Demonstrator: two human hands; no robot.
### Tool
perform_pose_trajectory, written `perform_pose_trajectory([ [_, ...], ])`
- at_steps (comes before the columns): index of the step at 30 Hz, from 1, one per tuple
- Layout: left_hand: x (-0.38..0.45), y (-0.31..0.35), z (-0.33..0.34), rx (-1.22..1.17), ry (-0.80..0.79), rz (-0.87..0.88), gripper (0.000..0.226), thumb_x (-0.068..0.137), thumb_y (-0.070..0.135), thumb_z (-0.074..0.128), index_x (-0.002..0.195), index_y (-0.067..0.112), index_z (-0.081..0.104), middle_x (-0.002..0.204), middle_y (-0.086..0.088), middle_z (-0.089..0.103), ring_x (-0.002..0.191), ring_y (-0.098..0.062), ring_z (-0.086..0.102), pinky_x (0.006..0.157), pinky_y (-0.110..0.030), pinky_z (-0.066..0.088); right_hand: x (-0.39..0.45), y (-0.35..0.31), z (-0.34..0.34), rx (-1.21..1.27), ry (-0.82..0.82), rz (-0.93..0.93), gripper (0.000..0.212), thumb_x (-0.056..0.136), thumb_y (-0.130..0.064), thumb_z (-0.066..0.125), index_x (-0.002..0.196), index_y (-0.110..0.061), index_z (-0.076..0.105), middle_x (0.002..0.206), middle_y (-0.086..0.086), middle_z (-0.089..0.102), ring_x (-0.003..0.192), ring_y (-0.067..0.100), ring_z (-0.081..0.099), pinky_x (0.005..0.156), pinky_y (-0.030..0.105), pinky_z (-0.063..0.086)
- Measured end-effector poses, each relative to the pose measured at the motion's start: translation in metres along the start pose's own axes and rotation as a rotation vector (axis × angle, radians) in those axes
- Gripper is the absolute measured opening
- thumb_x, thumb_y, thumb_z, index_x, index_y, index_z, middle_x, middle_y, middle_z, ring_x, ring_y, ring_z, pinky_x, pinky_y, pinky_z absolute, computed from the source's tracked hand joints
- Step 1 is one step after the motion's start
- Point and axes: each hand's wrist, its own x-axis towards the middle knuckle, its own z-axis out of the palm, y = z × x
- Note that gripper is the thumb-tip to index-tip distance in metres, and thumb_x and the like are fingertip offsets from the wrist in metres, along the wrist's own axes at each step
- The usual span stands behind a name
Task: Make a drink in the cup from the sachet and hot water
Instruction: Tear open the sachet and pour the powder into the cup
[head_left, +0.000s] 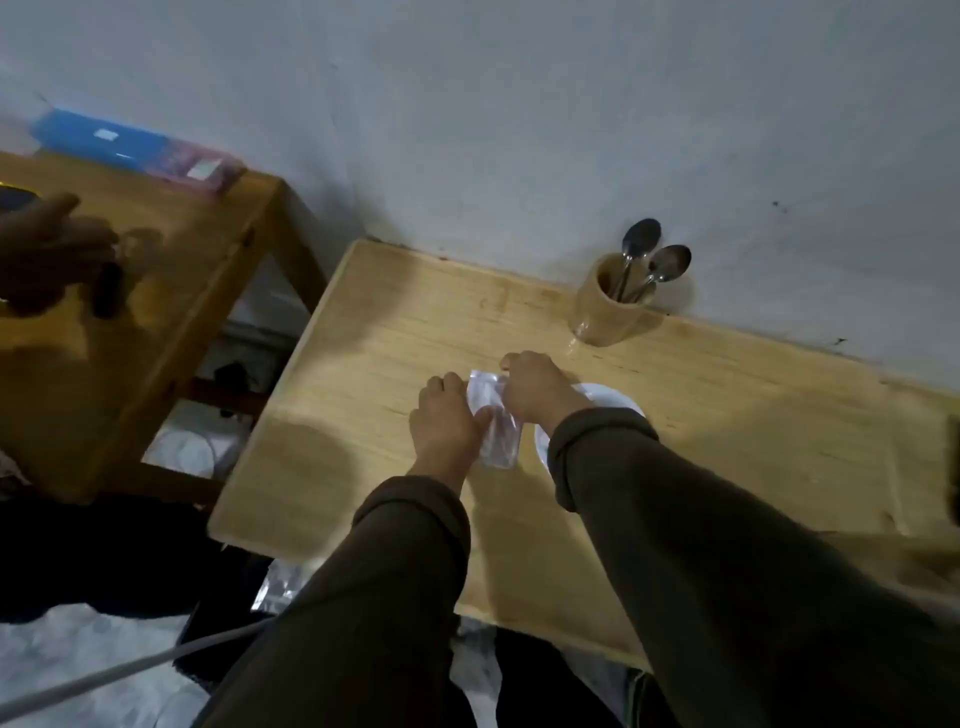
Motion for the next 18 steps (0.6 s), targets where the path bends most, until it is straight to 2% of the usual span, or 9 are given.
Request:
perform_pose_trajectory([
  [8,0.008,0.005,0.014,-0.042,0.090,-0.124,0.051,0.081,0.042,0.066,0.120,0.011,0.051,0.123,-0.008,0.054,0.117,-0.026,0.050,0.088,-0.038,0.045,0.024,0.010,0.004,-0.100,-0.034,-0.096,0.036,0.086,-0.011,0.049,0.122,-0.009,0.054,0.123,0.016,0.057,0.111,0.035,0.057,0.093,0.040,0.050],
  [15,0.015,0.010,0.012,-0.193,0.078,-0.159,0.043,0.082,0.023,0.064,0.122,0.014,0.055,0.127,-0.009,0.052,0.120,-0.027,0.050,0.095,-0.040,0.046,0.026,0.006,-0.002,0.061,-0.047,-0.141,0.025,0.090,-0.015,0.049,0.107,-0.004,0.064,0.113,0.015,0.066,0.105,0.033,0.060,0.086,0.035,0.049],
  [18,0.019,0.014,0.001,-0.347,0.098,-0.153,0.031,0.089,0.026,0.057,0.115,0.012,0.062,0.113,-0.012,0.065,0.107,-0.029,0.060,0.085,-0.032,0.044,0.024,0.001,-0.017,0.213,-0.045,-0.115,0.021,0.086,-0.010,0.053,0.102,-0.005,0.066,0.112,0.014,0.067,0.104,0.030,0.059,0.085,0.032,0.047],
])
